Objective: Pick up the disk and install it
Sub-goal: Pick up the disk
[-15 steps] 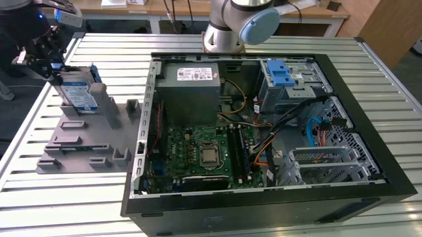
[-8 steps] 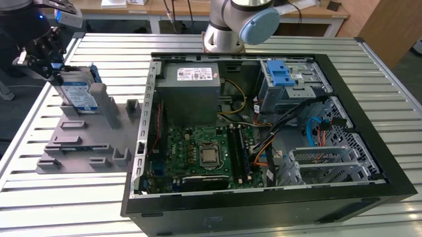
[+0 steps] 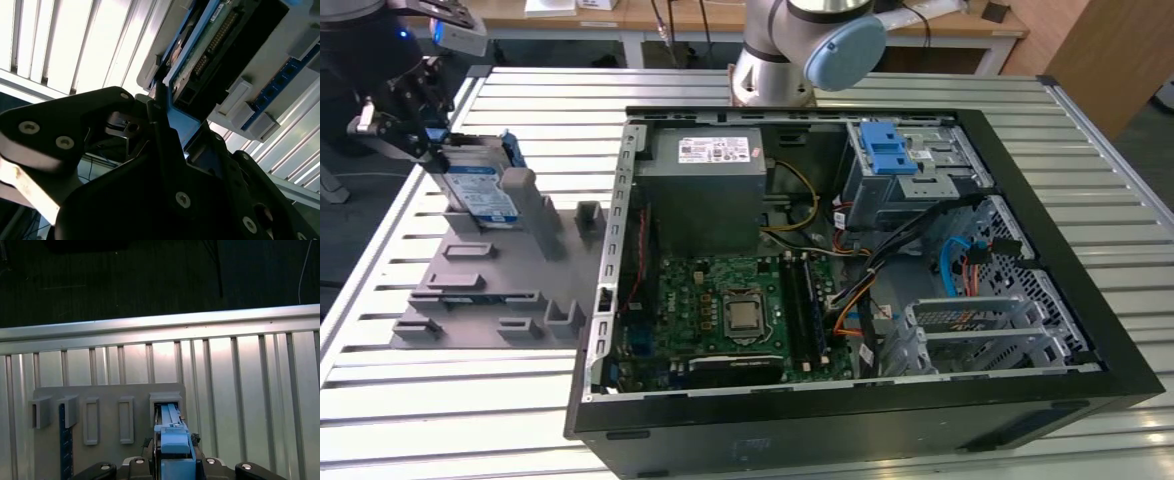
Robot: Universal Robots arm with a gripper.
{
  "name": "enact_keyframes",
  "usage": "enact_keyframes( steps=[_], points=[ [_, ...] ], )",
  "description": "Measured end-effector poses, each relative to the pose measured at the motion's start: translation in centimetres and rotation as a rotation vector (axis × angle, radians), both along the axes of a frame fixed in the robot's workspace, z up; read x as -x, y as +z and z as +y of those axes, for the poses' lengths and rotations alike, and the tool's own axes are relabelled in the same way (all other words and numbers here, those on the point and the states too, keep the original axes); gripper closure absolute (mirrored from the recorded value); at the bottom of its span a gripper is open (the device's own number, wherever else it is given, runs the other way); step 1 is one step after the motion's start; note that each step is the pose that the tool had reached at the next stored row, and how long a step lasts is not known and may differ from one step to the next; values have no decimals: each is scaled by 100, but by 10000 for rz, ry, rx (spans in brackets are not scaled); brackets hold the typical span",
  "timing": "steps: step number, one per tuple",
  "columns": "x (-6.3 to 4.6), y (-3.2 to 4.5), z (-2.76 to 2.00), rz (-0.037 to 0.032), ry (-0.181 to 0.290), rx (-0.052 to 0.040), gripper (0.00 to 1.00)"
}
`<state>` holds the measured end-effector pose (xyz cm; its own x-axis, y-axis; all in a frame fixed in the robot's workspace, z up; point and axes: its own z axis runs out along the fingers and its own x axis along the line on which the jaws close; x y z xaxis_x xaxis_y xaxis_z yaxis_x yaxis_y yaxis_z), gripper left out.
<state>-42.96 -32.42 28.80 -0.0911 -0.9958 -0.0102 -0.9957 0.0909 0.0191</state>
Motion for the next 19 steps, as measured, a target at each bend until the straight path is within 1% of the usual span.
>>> enact_keyframes(
  steps=[4,7,10,12,19],
  points=[
    [0,0,-2,0,253,14,63],
    [0,0,-12,-1,414,20,63],
    [0,0,-18,1,600,61,63],
    [0,0,-19,1,700,72,63],
    [0,0,-19,-2,710,71,63]
  ],
)
